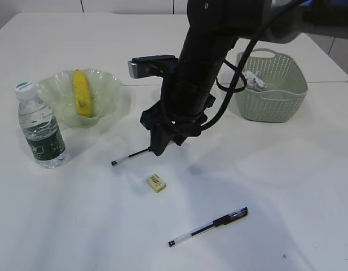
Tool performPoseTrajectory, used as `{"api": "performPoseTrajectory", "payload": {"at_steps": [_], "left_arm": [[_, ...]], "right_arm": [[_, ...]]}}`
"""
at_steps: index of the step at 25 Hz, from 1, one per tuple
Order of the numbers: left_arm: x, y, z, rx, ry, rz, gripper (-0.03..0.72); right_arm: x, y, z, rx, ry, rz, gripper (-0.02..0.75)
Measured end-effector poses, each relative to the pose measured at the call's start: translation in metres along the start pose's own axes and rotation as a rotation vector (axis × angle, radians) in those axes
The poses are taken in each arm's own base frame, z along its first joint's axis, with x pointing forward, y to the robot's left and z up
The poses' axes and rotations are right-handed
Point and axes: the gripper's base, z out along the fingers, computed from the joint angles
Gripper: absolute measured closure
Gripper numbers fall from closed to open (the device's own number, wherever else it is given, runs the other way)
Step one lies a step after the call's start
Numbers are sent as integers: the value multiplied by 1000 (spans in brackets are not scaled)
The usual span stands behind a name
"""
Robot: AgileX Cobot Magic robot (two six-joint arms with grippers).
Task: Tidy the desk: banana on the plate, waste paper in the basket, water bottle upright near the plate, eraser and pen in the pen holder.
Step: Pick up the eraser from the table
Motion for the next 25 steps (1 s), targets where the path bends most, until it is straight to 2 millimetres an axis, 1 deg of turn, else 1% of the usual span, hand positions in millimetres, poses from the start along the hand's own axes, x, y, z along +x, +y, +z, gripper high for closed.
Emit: {"api": "performPoseTrajectory", "payload": {"at_steps": [4, 8, 10, 16, 20, 25], "left_arm": [[0, 0, 0, 0, 2, 2, 160], [0, 0, 0, 0, 2, 2, 160], [0, 0, 0, 0, 2, 2, 160], [0, 0, 0, 0, 4, 2, 160], [1, 0, 0, -2, 6, 5, 160], [1, 1, 0, -12, 10, 19, 160]], "right_arm": [[0, -6, 10, 43, 33, 2, 310], [0, -8, 23, 48, 60, 21, 310], [-1, -6, 26, 52, 59, 25, 310], [-6, 9, 34, 52, 48, -2, 310], [-7, 12, 39, 53, 47, -11, 310], [-7, 8, 51, 53, 66, -6, 310]]}}
